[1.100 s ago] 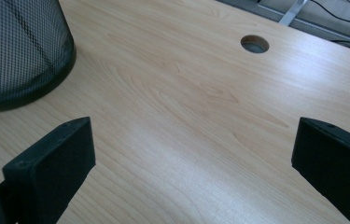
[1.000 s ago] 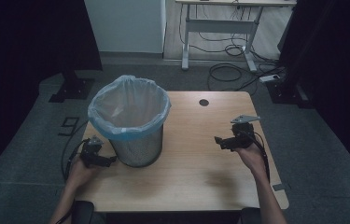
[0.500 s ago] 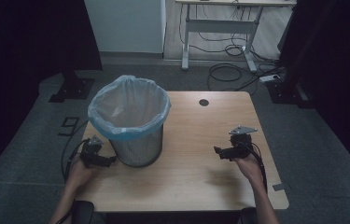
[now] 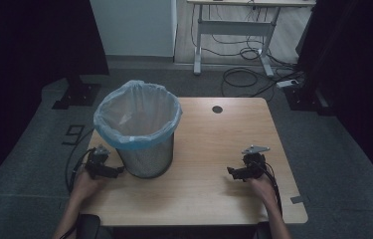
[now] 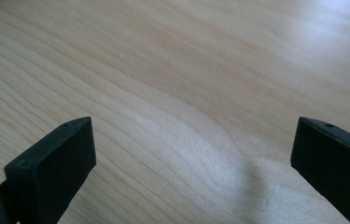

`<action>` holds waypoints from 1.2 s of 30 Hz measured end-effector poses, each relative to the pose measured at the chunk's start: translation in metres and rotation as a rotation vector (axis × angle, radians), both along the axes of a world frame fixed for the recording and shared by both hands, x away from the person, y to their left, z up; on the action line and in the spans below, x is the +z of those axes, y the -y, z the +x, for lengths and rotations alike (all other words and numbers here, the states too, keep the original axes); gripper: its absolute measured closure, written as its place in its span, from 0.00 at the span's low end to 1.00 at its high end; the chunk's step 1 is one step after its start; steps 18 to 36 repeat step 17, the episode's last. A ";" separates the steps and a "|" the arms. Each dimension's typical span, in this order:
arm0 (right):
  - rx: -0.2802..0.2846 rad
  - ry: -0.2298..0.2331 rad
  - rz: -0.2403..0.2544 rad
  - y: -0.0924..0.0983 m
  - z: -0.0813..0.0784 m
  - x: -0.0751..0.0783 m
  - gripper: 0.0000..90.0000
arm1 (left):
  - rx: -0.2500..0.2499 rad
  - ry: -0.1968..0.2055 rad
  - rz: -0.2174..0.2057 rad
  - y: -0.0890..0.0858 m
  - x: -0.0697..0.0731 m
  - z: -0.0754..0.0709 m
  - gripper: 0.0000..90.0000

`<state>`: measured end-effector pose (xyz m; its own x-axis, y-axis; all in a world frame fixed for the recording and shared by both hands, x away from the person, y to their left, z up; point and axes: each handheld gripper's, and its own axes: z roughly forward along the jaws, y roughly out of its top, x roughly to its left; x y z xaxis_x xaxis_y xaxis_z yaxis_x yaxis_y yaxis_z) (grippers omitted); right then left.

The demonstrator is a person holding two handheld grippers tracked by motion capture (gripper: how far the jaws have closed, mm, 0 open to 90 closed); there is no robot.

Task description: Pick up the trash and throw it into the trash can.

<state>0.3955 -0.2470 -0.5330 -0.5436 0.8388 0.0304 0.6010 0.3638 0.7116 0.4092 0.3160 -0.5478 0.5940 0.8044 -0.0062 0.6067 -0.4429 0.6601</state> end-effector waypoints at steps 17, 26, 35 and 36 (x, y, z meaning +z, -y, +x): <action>0.010 0.022 -0.019 -0.006 -0.006 -0.024 0.00 | 0.000 0.000 0.000 0.000 0.000 0.000 0.00; 0.010 0.022 -0.019 -0.006 -0.006 -0.024 0.00 | 0.000 0.000 0.000 0.000 0.000 0.000 0.00; 0.010 0.022 -0.019 -0.006 -0.006 -0.024 0.00 | 0.000 0.000 0.000 0.000 0.000 0.000 0.00; 0.010 0.022 -0.019 -0.006 -0.006 -0.024 0.00 | 0.000 0.000 0.000 0.000 0.000 0.000 0.00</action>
